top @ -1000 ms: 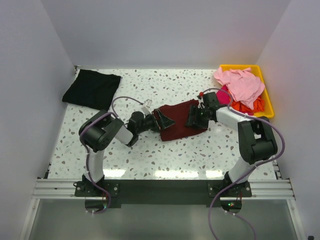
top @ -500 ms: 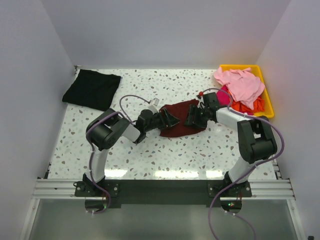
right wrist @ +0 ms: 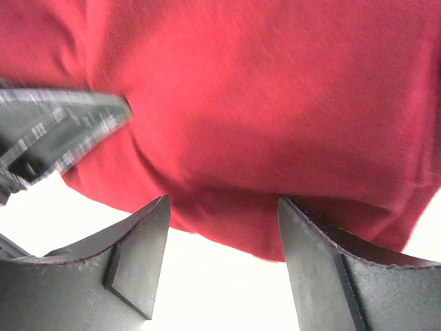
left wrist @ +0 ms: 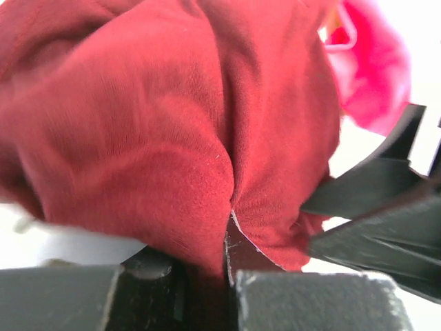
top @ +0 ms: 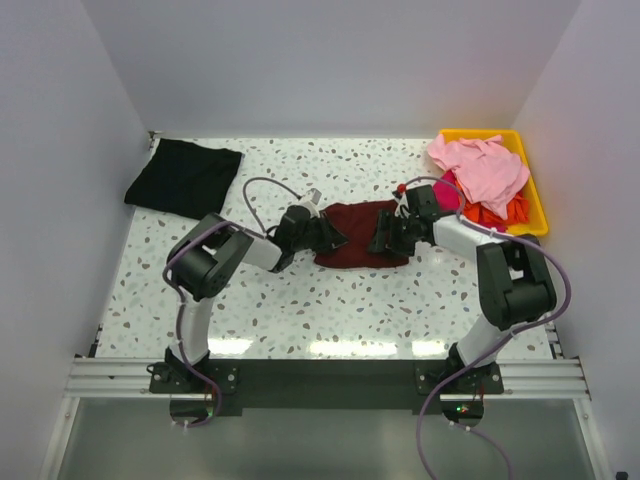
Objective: Fold and stack the t-shirts
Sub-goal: Neatly place the folded tshirt to the corner
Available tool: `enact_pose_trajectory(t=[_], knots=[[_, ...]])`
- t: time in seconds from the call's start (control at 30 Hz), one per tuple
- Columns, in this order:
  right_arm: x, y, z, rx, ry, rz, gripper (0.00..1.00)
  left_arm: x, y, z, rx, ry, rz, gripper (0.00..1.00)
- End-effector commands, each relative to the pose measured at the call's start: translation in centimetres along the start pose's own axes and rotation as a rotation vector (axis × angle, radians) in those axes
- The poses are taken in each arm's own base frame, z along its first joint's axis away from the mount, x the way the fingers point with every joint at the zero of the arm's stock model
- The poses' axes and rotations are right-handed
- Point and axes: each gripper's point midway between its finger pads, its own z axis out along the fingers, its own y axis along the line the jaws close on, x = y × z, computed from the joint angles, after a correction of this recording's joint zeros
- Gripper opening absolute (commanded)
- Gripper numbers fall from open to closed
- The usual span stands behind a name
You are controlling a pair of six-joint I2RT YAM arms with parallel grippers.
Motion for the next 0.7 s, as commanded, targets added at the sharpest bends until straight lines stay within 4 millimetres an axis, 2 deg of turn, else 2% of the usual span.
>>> enact_pose_trajectory(t=[0.0,0.03,0.1,0.13,0.17,0.2,0.23,0.33,0.4,0.43,0.5,0.53,0.6,0.63,0.67], knots=[[0.8,0.9,-2.1,-0.01,0.015,-0.036,0.68,-0.9,5.0,-1.8,-0.197,0.069,0.138,0.0],[0.6,1.1,-2.5,-0.013,0.009,-0.044,0.68,-2.8,4.4,-2.0,-0.189,0.046,0.17,0.0],[0.5,1.4,-3.4,-0.011,0.001,-0.054,0.69,-3.4,5.1,-2.8,-0.221,0.096,0.275,0.0],[0.2,1.8,-4.2,-0.018,-0.02,-0.065,0.7,-5.5,4.5,-2.9,-0.216,0.078,0.318,0.0],[0.1,2.0,-4.6,-0.02,-0.028,-0.072,0.71,-5.4,5.5,-3.6,-0.245,0.133,0.384,0.0],[0.2,2.0,-5.0,-0.019,-0.027,-0.076,0.71,-6.0,5.4,-3.9,-0.24,0.153,0.417,0.0],[0.0,2.4,-5.6,-0.026,-0.044,-0.086,0.71,-8.1,5.1,-4.0,-0.241,0.14,0.445,0.0],[0.1,2.8,-6.5,-0.037,-0.054,-0.1,0.72,-9.7,6.6,-5.9,-0.28,0.208,0.5,0.0],[0.3,2.9,-6.8,-0.044,-0.051,-0.103,0.72,-11.0,7.2,-6.6,-0.286,0.213,0.546,0.0],[0.4,3.0,-7.0,-0.048,-0.051,-0.11,0.72,-12.5,7.6,-7.2,-0.294,0.199,0.552,0.0],[0.6,3.0,-7.1,-0.048,-0.045,-0.116,0.72,-13.1,8.1,-8.2,-0.285,0.235,0.574,0.0],[0.7,3.0,-7.2,-0.048,-0.042,-0.125,0.72,-14.6,8.4,-8.9,-0.29,0.219,0.578,0.0],[0.9,2.9,-7.3,-0.046,-0.037,-0.132,0.72,-15.1,8.7,-9.9,-0.278,0.245,0.606,0.0],[1.1,2.8,-7.3,-0.047,-0.035,-0.136,0.72,-16.6,8.8,-10.5,-0.281,0.224,0.616,0.0],[1.1,2.8,-7.3,-0.049,-0.033,-0.138,0.72,-16.8,9.1,-11.1,-0.285,0.242,0.63,0.0]])
